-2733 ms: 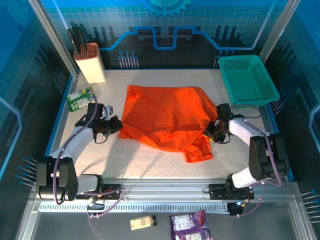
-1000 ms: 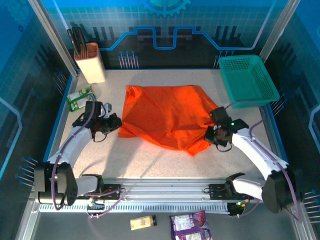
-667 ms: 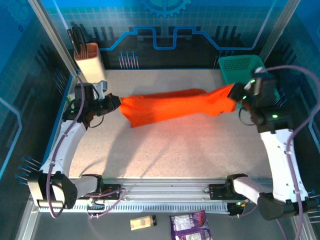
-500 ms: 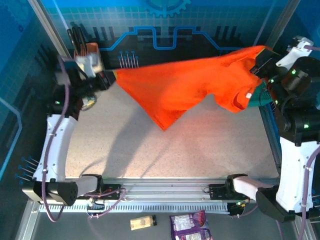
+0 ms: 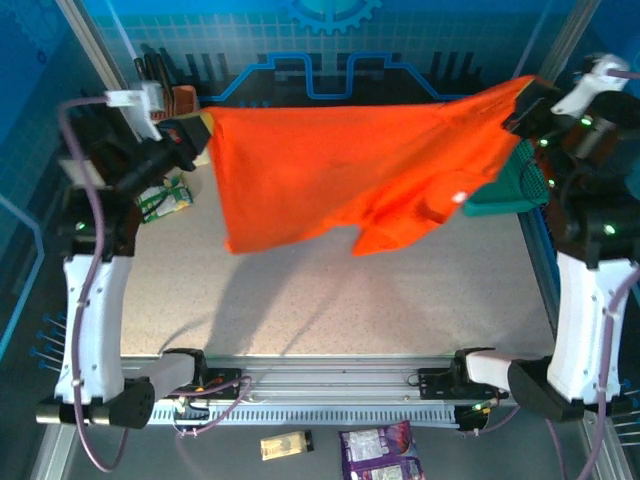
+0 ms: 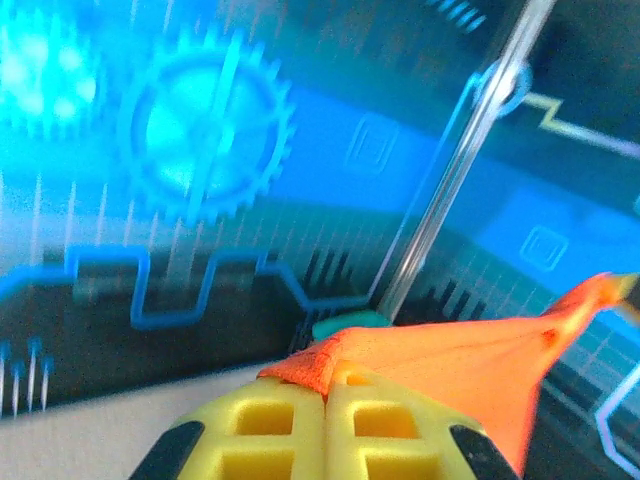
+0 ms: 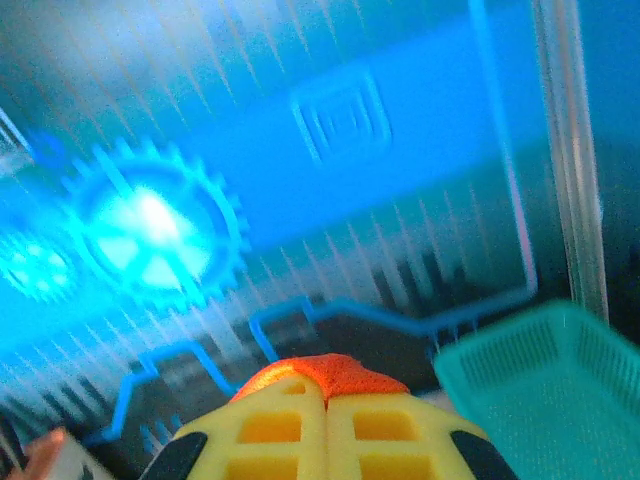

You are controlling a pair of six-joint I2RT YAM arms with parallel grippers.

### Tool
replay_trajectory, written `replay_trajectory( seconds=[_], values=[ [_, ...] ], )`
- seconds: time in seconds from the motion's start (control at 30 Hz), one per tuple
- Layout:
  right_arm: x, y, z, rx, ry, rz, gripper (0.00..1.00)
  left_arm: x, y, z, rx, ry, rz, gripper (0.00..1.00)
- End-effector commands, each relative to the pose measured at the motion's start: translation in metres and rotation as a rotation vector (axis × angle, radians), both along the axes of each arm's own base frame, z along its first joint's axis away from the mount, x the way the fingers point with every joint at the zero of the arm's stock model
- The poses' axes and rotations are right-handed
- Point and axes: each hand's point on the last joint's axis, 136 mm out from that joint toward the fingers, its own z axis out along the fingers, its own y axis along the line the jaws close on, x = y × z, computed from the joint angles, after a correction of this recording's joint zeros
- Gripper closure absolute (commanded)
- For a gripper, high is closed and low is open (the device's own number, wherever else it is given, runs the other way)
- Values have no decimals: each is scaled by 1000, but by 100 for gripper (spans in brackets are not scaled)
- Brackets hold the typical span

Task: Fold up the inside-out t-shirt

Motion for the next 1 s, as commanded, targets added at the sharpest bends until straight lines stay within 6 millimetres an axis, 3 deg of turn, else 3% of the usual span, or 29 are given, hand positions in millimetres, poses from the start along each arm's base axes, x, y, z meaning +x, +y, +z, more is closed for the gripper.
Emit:
replay_trajectory(
  seconds=[0.0, 0.1, 0.17, 0.43, 0.6, 0.83, 0.97],
  values=[
    [-34, -15, 33, -32, -117, -74, 100, 3, 7, 12, -31, -21, 25, 100],
    [-6, -4, 5, -5, -48, -9, 100, -9, 11, 68, 28, -116, 25, 100],
    [2, -2, -3, 3, -20, -1, 100, -17, 10, 89, 70, -150, 21, 100],
    [-7, -1, 6, -3, -52, 9, 100, -24, 12, 68, 41, -134, 40, 100],
    [-21, 5, 3, 1, -72, 46, 100, -56, 22, 85, 72, -230, 127, 100],
    [-65, 1, 9, 8, -149, 38, 100, -115, 29, 109, 97, -394, 207, 100],
    [-74, 2, 22, 3, -196, 41, 100, -127, 29, 119, 102, -415, 213, 100]
  ],
)
